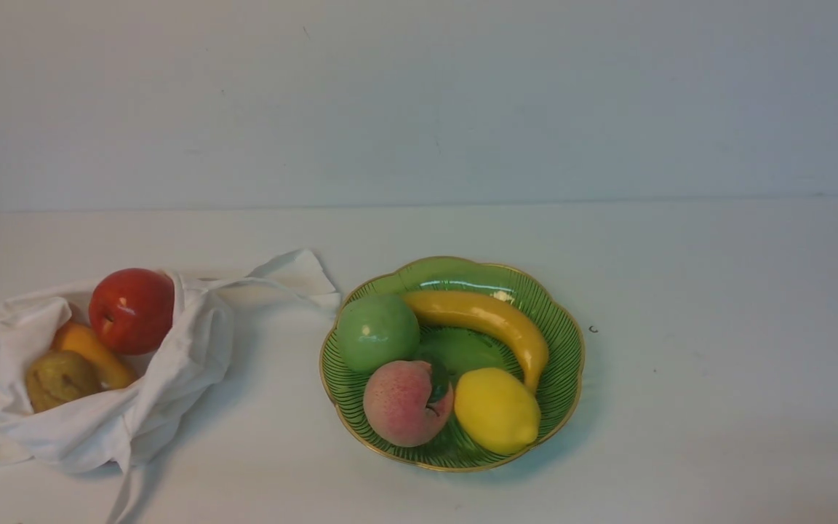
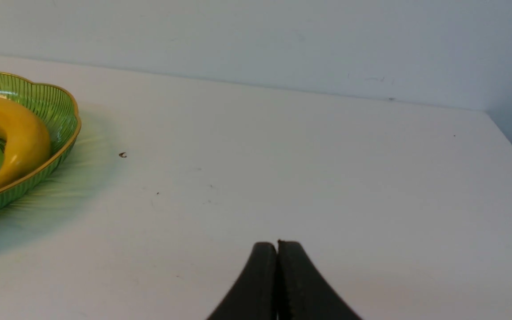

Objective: Take the fruit out of the cloth bag on the white table and place them on a plate.
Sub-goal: 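Reach into the white bag and grasp the apple with the left gripper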

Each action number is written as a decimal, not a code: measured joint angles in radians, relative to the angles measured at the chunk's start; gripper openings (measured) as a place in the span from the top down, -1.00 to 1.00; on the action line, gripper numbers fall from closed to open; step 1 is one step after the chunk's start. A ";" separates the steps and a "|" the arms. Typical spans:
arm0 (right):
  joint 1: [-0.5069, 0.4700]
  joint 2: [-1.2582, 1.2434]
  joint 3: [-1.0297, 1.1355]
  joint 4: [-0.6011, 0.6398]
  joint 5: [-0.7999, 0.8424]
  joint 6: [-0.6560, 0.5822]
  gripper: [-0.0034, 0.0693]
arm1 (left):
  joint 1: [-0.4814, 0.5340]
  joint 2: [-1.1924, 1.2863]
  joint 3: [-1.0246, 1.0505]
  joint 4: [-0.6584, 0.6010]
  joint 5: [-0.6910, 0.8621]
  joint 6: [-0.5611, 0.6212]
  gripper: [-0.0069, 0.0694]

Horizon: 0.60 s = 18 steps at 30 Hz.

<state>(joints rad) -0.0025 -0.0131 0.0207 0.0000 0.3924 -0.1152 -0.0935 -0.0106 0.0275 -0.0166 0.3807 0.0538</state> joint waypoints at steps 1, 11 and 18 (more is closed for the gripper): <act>0.000 0.000 0.000 0.000 0.000 0.000 0.94 | 0.000 0.000 0.000 0.000 0.000 0.000 0.84; 0.000 0.000 0.000 0.000 0.000 0.000 0.94 | 0.000 0.000 0.000 0.000 0.000 0.000 0.84; 0.000 0.000 0.000 0.000 0.000 0.000 0.94 | 0.000 0.000 0.001 0.072 -0.085 0.045 0.84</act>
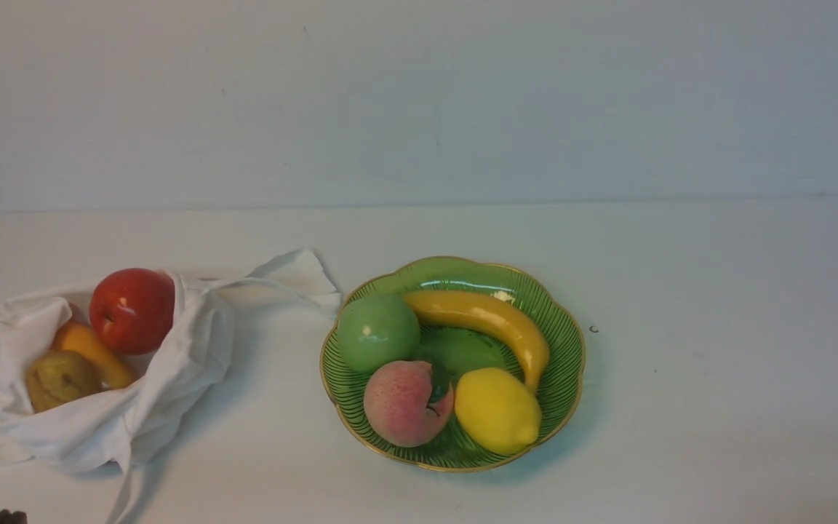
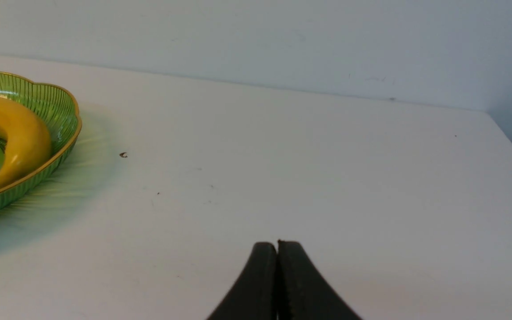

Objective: Take the fruit out of the cloth bag on the white table and place them on a plate.
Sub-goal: 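Reach into the white bag and grasp the apple with the left gripper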

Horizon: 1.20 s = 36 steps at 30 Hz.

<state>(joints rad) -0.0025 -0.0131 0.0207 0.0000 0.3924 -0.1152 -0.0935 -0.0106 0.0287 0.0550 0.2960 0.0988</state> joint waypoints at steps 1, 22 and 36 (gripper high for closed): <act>0.000 0.000 0.000 0.000 0.000 0.000 0.94 | 0.000 0.000 0.000 -0.019 -0.034 -0.017 0.84; 0.000 0.000 0.000 0.000 0.000 0.000 0.94 | 0.000 0.000 -0.006 -0.620 -0.595 -0.379 0.84; 0.000 0.000 0.000 0.000 0.000 0.000 0.94 | 0.000 0.723 -0.739 -0.319 0.387 0.063 0.84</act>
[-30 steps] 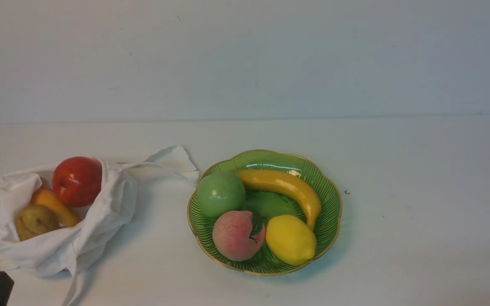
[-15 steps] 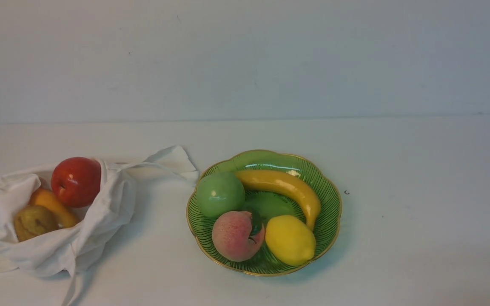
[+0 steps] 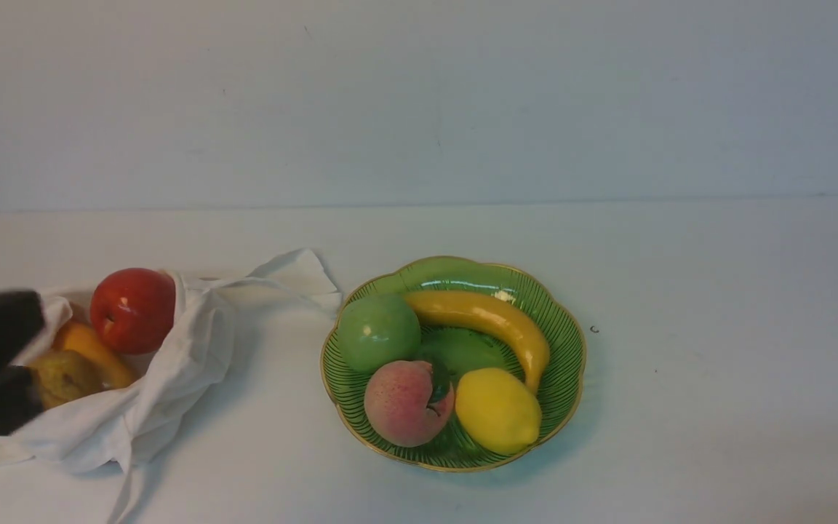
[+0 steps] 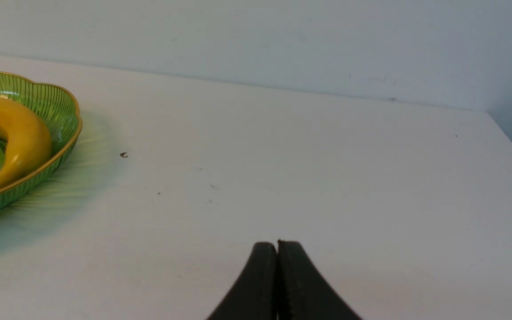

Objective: Take the fruit out of the cloth bag on the white table and place them on a plate.
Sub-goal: 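Reach into the white bag and grasp the apple with the left gripper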

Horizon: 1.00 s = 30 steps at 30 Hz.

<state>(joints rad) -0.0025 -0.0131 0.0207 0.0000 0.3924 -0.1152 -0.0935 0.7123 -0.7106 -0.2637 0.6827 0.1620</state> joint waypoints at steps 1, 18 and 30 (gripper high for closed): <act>0.000 0.000 0.000 0.000 0.000 0.000 0.94 | 0.000 0.060 -0.020 0.010 0.029 0.001 0.84; 0.000 0.000 0.000 0.000 0.000 0.000 0.94 | 0.228 0.712 -0.393 0.027 0.096 -0.091 0.81; 0.000 0.000 0.000 0.000 0.000 0.000 0.94 | 0.228 0.885 -0.419 -0.026 -0.039 0.006 -0.29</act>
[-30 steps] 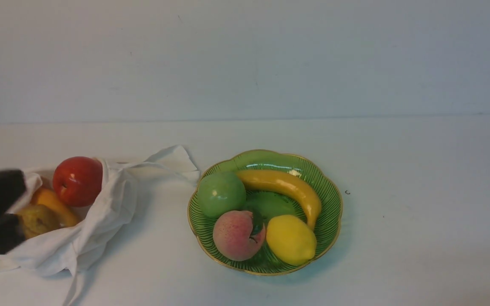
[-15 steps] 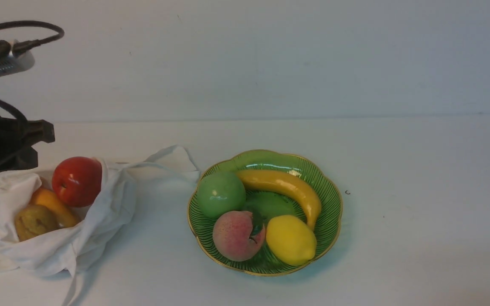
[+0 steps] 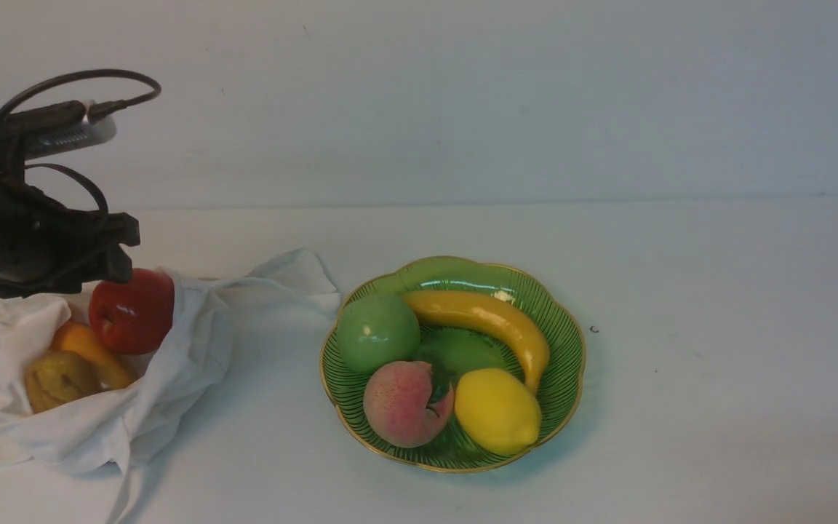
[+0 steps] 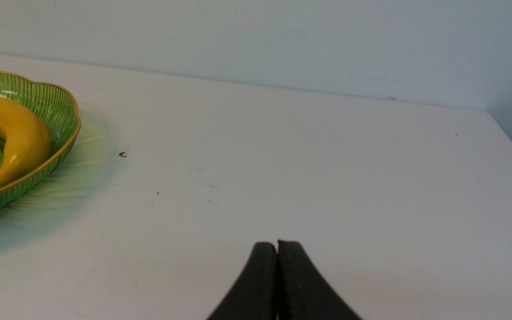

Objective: Take the fruit out of the cloth bag on the white table and place them on a plate.
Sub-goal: 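Reach into the white bag and grasp the apple with the left gripper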

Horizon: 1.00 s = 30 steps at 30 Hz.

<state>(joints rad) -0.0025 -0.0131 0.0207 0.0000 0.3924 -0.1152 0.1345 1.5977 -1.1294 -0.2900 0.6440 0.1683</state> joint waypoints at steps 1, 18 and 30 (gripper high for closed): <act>0.000 0.000 0.000 0.000 0.000 0.000 0.94 | 0.000 0.004 0.000 0.000 -0.005 0.001 -0.42; 0.000 0.000 0.000 0.000 0.000 0.000 0.94 | 0.000 0.135 -0.003 -0.006 -0.106 0.006 -0.97; 0.000 0.000 0.000 0.000 0.000 0.000 0.94 | 0.000 0.183 -0.006 -0.010 -0.126 0.025 -0.01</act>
<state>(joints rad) -0.0025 -0.0131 0.0207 0.0000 0.3924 -0.1152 0.1345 1.7804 -1.1354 -0.3003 0.5181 0.1936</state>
